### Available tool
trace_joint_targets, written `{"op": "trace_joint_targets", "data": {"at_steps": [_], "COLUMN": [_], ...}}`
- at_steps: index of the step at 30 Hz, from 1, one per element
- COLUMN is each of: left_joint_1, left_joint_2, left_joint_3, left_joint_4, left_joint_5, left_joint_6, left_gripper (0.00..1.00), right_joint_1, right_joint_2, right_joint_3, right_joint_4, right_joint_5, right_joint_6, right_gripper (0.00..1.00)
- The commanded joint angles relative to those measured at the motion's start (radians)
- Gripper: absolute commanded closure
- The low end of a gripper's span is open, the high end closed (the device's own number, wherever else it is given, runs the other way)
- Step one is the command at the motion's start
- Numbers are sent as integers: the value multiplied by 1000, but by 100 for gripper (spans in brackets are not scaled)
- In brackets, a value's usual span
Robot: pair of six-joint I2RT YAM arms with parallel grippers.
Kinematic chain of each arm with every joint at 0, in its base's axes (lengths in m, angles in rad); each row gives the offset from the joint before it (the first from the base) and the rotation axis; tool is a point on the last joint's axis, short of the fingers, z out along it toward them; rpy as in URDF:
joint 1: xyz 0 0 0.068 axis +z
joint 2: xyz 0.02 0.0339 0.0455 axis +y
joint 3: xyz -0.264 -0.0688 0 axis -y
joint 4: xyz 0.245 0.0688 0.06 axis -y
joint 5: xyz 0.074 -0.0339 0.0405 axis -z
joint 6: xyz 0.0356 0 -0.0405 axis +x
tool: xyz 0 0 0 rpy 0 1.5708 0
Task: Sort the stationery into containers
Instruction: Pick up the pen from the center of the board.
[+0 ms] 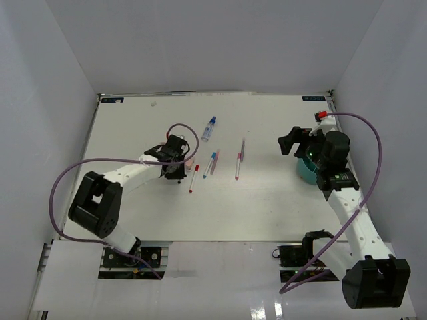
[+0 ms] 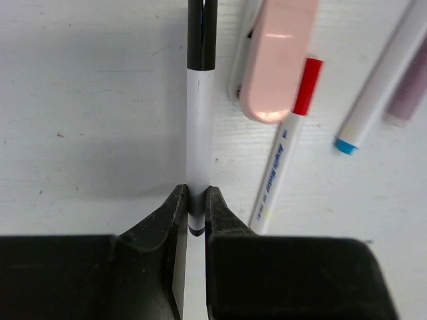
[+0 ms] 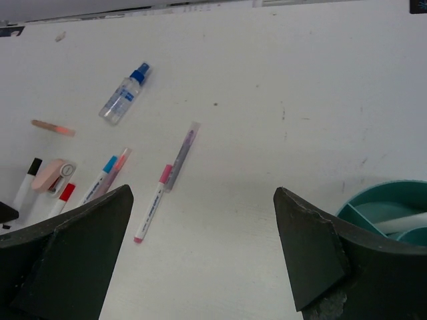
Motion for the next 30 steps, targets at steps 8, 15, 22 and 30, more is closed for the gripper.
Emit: {"op": "trace_joint_targets", "data": {"at_steps": [8,15,22,30], "left_joint_1": [-44,-128,-185,-196], "left_joint_2": [-309,-367,-393,-399], "left_joint_3": [-10,-4,13,13], "left_joint_4": [125,259,302,323], "left_joint_5": [233,414,471,465], "left_joint_6": [278,451,548,568], "left_gripper": [87,85,83,81], "right_joint_1": [88,272,390,443], "right_joint_2": [81,234,377,440], "right_joint_3": [86,207,316,339], "right_joint_4": [76,117,145,159], "right_joint_5": [-359,-442,-427,-439], "right_joint_6": [19,154,252,283], "right_gripper": [8,10,13,21]}}
